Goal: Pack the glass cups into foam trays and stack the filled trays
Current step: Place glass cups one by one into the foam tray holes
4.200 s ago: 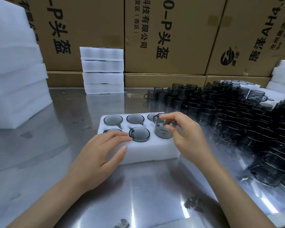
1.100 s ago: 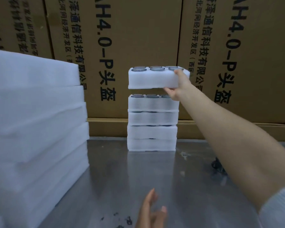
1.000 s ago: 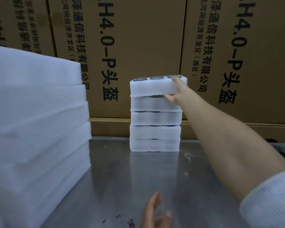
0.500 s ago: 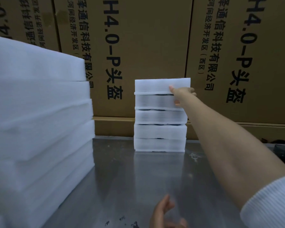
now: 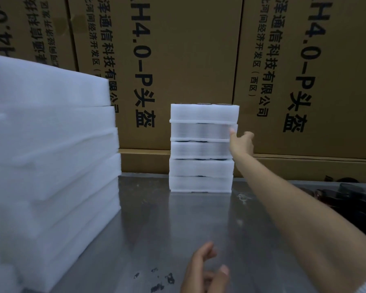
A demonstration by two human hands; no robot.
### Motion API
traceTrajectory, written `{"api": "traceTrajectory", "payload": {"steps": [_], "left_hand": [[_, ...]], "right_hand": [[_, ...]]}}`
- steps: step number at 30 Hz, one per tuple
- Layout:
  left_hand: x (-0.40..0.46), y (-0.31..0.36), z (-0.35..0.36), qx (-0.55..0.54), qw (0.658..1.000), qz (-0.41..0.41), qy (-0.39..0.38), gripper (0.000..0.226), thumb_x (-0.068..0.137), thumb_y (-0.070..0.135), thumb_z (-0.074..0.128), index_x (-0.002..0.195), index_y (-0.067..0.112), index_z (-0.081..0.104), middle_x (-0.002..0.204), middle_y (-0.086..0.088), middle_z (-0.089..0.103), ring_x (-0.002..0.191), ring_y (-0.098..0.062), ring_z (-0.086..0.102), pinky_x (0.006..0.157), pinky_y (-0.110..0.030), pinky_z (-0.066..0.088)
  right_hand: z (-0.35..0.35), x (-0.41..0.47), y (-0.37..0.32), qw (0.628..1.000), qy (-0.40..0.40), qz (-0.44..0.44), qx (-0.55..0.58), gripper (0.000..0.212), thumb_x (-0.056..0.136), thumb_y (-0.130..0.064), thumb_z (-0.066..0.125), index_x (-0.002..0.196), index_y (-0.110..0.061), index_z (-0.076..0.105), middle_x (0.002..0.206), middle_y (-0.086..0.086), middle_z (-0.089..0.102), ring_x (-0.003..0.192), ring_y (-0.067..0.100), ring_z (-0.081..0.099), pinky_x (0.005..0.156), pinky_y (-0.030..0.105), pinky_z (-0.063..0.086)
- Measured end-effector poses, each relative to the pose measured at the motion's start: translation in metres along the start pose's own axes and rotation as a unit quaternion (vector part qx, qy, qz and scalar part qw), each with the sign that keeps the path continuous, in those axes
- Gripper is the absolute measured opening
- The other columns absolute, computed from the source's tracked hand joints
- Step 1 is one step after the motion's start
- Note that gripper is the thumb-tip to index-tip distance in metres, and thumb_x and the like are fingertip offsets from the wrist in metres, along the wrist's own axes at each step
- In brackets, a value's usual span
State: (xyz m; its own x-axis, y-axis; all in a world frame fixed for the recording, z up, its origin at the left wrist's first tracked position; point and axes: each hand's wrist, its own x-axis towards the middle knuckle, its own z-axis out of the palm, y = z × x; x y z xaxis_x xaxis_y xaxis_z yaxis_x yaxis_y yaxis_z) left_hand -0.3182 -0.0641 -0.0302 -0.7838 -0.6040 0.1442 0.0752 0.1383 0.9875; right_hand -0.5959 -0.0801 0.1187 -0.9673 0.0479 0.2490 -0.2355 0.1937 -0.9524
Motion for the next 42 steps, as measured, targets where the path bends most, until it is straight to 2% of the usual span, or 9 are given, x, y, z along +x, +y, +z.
{"api": "traceTrajectory", "payload": {"steps": [4,9,14,20,27,31,37,40,42], "left_hand": [[-0.008,0.005,-0.001,-0.055,0.998,0.019,0.023,0.029,0.088,0.010,0.061,0.108,0.030,0.058,0.110,0.018,0.063,0.069,-0.005,0.058,0.068,-0.009,0.044],[-0.010,0.004,-0.002,0.011,0.999,0.046,0.016,0.023,0.093,0.016,0.057,0.114,0.025,0.053,0.119,0.005,0.057,0.098,-0.006,0.055,0.083,-0.011,0.040],[-0.037,0.009,0.002,0.110,0.991,0.065,0.033,0.028,0.089,0.018,0.062,0.116,0.021,0.055,0.115,0.004,0.057,0.091,0.001,0.051,0.077,-0.008,0.034],[-0.122,0.019,-0.002,0.123,0.984,0.119,-0.056,0.026,0.084,0.005,0.064,0.093,0.028,0.059,0.102,0.004,0.060,0.081,0.001,0.054,0.073,-0.005,0.037],[-0.178,0.023,-0.023,0.219,0.947,0.177,-0.153,0.031,0.082,0.008,0.060,0.112,0.018,0.060,0.107,0.007,0.056,0.085,-0.002,0.056,0.082,-0.014,0.043],[-0.154,0.040,-0.068,0.463,0.853,0.221,-0.091,0.040,0.088,0.030,0.053,0.126,0.018,0.049,0.126,0.000,0.048,0.117,-0.018,0.048,0.098,-0.033,0.039],[-0.091,0.110,-0.171,0.799,0.583,0.049,0.136,0.079,0.088,0.051,0.050,0.147,0.016,0.010,0.156,-0.011,0.005,0.140,-0.035,0.014,0.112,-0.050,0.017],[-0.080,0.132,-0.222,0.824,0.530,-0.055,0.192,0.083,0.089,0.050,0.051,0.149,0.015,0.004,0.155,-0.016,0.002,0.139,-0.043,0.014,0.113,-0.054,0.015],[-0.080,0.135,-0.243,0.815,0.534,-0.103,0.200,0.076,0.089,0.043,0.053,0.145,0.013,0.011,0.150,-0.015,0.016,0.132,-0.039,0.032,0.110,-0.051,0.025]], "right_hand": [[-0.027,-0.056,0.061,0.998,-0.051,0.025,0.012,0.039,0.097,-0.033,0.043,0.131,-0.013,0.042,0.115,0.004,0.059,0.098,0.025,0.061,0.090,0.044,0.049],[-0.075,-0.150,0.116,0.988,-0.131,0.065,0.054,0.014,0.098,-0.014,0.045,0.103,-0.010,0.058,0.084,0.004,0.063,0.059,0.017,0.053,0.061,0.029,0.043],[-0.133,-0.238,0.116,0.988,-0.148,-0.001,0.038,0.020,0.094,0.000,0.047,0.089,-0.012,0.062,0.069,0.001,0.062,0.059,0.014,0.054,0.059,0.027,0.044],[-0.185,-0.308,0.115,0.970,-0.220,-0.091,-0.050,0.028,0.088,-0.001,0.054,0.078,-0.024,0.064,0.064,-0.005,0.066,0.063,-0.001,0.060,0.064,0.020,0.046],[-0.216,-0.339,0.112,0.941,-0.267,-0.142,-0.149,0.029,0.087,-0.008,0.057,0.074,-0.033,0.063,0.068,-0.013,0.068,0.070,0.000,0.061,0.072,0.026,0.048],[-0.223,-0.347,0.108,0.936,-0.278,-0.144,-0.158,0.027,0.090,-0.011,0.056,0.076,-0.033,0.061,0.060,-0.014,0.066,0.061,-0.008,0.056,0.061,0.013,0.040],[-0.225,-0.347,0.106,0.934,-0.286,-0.137,-0.167,0.025,0.091,-0.013,0.054,0.078,-0.033,0.061,0.061,-0.015,0.066,0.058,-0.009,0.053,0.057,0.012,0.037],[-0.225,-0.346,0.105,0.933,-0.288,-0.133,-0.170,0.026,0.091,-0.013,0.054,0.077,-0.033,0.061,0.061,-0.016,0.066,0.059,-0.008,0.054,0.058,0.013,0.038],[-0.225,-0.346,0.105,0.933,-0.288,-0.129,-0.172,0.026,0.091,-0.014,0.054,0.077,-0.034,0.061,0.062,-0.014,0.067,0.065,-0.005,0.056,0.065,0.019,0.042]]}}
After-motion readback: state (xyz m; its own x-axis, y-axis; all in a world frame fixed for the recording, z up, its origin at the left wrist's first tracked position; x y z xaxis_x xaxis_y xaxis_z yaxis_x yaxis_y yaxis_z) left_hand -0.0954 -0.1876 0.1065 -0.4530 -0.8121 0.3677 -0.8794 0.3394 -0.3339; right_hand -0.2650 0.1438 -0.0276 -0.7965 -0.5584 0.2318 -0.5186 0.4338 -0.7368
